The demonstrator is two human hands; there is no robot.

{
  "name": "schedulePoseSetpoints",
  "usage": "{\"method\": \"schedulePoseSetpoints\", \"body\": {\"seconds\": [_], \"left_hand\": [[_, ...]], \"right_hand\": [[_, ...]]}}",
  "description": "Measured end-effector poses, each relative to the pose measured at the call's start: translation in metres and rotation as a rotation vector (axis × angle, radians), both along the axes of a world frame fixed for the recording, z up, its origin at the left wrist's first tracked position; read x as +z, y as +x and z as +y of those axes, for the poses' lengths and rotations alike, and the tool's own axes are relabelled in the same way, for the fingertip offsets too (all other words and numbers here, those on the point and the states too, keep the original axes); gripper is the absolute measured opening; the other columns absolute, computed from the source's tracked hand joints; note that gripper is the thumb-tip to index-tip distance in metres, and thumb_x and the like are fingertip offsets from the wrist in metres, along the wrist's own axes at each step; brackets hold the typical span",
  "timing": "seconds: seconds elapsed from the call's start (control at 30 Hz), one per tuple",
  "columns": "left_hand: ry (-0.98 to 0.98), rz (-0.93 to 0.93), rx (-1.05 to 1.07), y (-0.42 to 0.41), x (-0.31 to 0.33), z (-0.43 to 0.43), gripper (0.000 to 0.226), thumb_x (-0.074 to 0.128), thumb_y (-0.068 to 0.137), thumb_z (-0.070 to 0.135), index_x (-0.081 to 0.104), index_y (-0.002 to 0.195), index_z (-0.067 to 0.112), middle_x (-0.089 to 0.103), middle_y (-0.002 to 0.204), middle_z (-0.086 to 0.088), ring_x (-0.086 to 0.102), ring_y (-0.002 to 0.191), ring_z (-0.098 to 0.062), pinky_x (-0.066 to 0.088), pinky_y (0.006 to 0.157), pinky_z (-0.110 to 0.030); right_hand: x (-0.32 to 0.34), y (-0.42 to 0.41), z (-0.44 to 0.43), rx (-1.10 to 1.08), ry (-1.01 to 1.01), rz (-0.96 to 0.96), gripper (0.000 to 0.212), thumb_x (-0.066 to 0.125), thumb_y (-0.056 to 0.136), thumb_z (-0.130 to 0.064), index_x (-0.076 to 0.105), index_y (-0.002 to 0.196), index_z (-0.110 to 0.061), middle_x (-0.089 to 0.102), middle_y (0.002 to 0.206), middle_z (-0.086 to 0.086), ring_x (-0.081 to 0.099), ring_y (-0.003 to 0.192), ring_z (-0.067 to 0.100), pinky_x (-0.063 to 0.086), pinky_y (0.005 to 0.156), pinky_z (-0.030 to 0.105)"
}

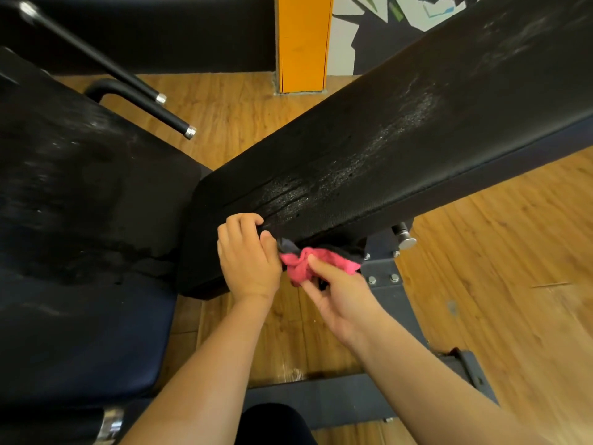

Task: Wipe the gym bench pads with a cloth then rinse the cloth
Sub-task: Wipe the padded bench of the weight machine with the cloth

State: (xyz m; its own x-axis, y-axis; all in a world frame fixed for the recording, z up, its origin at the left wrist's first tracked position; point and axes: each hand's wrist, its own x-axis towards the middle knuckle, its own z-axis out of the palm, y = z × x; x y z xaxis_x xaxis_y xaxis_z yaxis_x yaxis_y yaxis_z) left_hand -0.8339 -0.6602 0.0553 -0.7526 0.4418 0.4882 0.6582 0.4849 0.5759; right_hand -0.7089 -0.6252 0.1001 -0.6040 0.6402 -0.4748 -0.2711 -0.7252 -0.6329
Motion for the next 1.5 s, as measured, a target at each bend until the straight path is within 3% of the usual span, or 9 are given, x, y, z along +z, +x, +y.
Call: {"method": "schedulePoseSetpoints", "body": {"seconds": [0.17,0.3,0.53,0.63,0.73,0.87,1.2,1.37,1.5], "left_hand": [[-0.007,0.004,0.007,0.001,0.001,0.0,0.032,0.031,0.086,0.027,0.055,0.1,0.011,0.054,0.104,-0.007,0.047,0.097,-0.023,0.04,0.081,-0.035],[-0.016,0.014,0.007,0.0,0.0,-0.001,0.031,0.031,0.088,0.029,0.054,0.102,0.013,0.053,0.104,-0.006,0.048,0.097,-0.024,0.045,0.083,-0.041],[-0.042,0.021,0.016,0.001,0.0,-0.001,0.035,0.027,0.089,0.031,0.055,0.103,0.013,0.053,0.106,-0.006,0.048,0.097,-0.023,0.045,0.08,-0.037],[-0.043,0.023,0.011,0.002,-0.001,-0.002,0.033,0.028,0.089,0.028,0.054,0.103,0.013,0.053,0.106,-0.006,0.047,0.097,-0.024,0.045,0.08,-0.039],[-0.023,0.02,0.009,0.002,0.001,-0.002,0.031,0.032,0.086,0.027,0.055,0.101,0.013,0.054,0.104,-0.006,0.047,0.097,-0.024,0.045,0.08,-0.039],[-0.009,0.003,0.012,0.002,0.002,-0.001,0.034,0.033,0.084,0.028,0.056,0.102,0.012,0.055,0.106,-0.006,0.048,0.099,-0.024,0.044,0.082,-0.038],[-0.001,-0.014,0.0,0.003,0.004,-0.003,0.032,0.033,0.086,0.025,0.057,0.102,0.011,0.055,0.105,-0.008,0.049,0.098,-0.026,0.043,0.083,-0.039],[0.057,-0.138,-0.05,0.01,0.014,-0.006,0.017,0.049,0.094,0.013,0.055,0.11,0.01,0.053,0.115,-0.005,0.046,0.11,-0.019,0.04,0.092,-0.031],[0.209,-0.058,-0.246,0.033,0.055,0.018,0.017,0.048,0.094,0.022,0.054,0.109,0.015,0.049,0.112,0.004,0.044,0.107,-0.01,0.038,0.092,-0.024]], "right_hand": [[0.002,-0.003,0.003,-0.077,-0.127,0.017,0.012,0.057,0.09,0.005,0.06,0.094,-0.006,0.069,0.105,0.018,0.069,0.095,0.025,0.059,0.08,0.036],[0.011,0.001,0.015,-0.142,-0.164,0.083,0.033,0.059,0.088,0.005,0.057,0.121,0.002,0.061,0.121,0.02,0.064,0.1,0.024,0.06,0.065,0.03],[0.001,-0.006,0.014,-0.051,-0.094,0.003,0.013,0.055,0.088,0.007,0.067,0.085,0.003,0.071,0.095,0.019,0.07,0.093,0.024,0.059,0.078,0.036],[0.009,-0.004,0.015,-0.061,-0.125,-0.011,0.016,0.055,0.088,0.009,0.065,0.101,0.005,0.071,0.091,0.015,0.071,0.084,0.019,0.061,0.068,0.032],[0.028,0.001,0.024,-0.151,-0.137,0.046,0.022,0.054,0.089,0.009,0.056,0.109,0.001,0.064,0.112,0.019,0.066,0.091,0.023,0.059,0.057,0.03],[0.054,0.014,0.035,-0.172,-0.065,0.105,0.01,0.051,0.089,0.01,0.056,0.09,0.001,0.064,0.103,0.02,0.065,0.097,0.028,0.061,0.068,0.037],[0.047,0.018,0.028,-0.133,0.037,-0.021,0.011,0.054,0.09,0.005,0.063,0.092,-0.002,0.069,0.094,0.014,0.066,0.099,0.026,0.058,0.08,0.039],[0.074,0.037,0.045,-0.294,0.069,0.034,0.01,0.053,0.091,0.005,0.059,0.096,-0.001,0.067,0.098,0.014,0.067,0.089,0.022,0.058,0.072,0.036],[0.081,0.053,0.058,-0.378,0.139,0.036,0.019,0.055,0.092,0.001,0.059,0.111,0.0,0.067,0.101,0.012,0.069,0.085,0.018,0.059,0.064,0.028]]}}
